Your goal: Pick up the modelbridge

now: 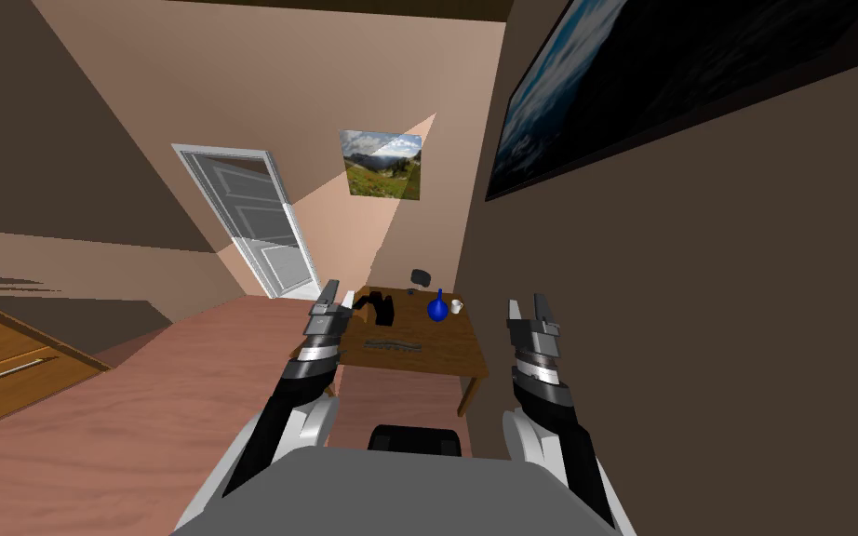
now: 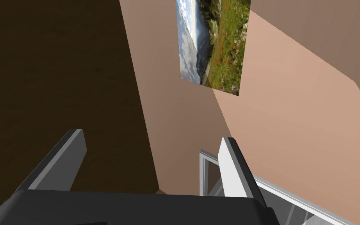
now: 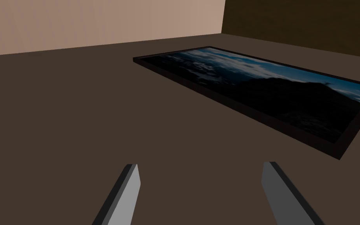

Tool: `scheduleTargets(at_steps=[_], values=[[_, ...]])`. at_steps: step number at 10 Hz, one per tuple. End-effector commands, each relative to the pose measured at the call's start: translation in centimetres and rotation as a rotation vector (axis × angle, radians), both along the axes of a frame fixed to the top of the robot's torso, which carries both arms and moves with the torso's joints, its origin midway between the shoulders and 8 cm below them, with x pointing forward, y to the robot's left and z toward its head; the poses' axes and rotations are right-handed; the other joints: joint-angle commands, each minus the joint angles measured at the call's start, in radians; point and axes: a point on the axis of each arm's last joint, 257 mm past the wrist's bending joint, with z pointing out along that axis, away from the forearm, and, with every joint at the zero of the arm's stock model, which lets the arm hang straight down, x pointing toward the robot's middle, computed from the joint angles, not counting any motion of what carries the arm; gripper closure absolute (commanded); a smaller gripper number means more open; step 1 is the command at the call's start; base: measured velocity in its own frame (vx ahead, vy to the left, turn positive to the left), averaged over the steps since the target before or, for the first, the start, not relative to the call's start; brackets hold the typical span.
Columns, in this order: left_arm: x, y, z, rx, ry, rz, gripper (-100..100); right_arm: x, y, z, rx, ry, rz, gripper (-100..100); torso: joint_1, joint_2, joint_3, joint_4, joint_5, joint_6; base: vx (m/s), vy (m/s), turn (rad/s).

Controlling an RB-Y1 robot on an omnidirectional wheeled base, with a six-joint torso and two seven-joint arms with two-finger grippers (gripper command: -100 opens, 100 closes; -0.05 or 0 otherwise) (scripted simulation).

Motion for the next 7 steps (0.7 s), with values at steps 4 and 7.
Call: scheduleTargets(at_steps=[4,7], values=[[1.9,-0.9,-2.8,0.055,0.095,-0.063,-100,0.0,0.0,0.0,0.0,0.0,0.0,0,0.001,-0.001,0.0,0.0,0.0,0.0,0.006,0.005,-0.024],[4.1,-0.9,-6.1,0.052,0.196,-0.093,-100,0.0,0.0,0.0,0.0,0.0,0.0,0,0.001,-0.001,0.0,0.0,0.0,0.0,0.009,0.012,-0.041]])
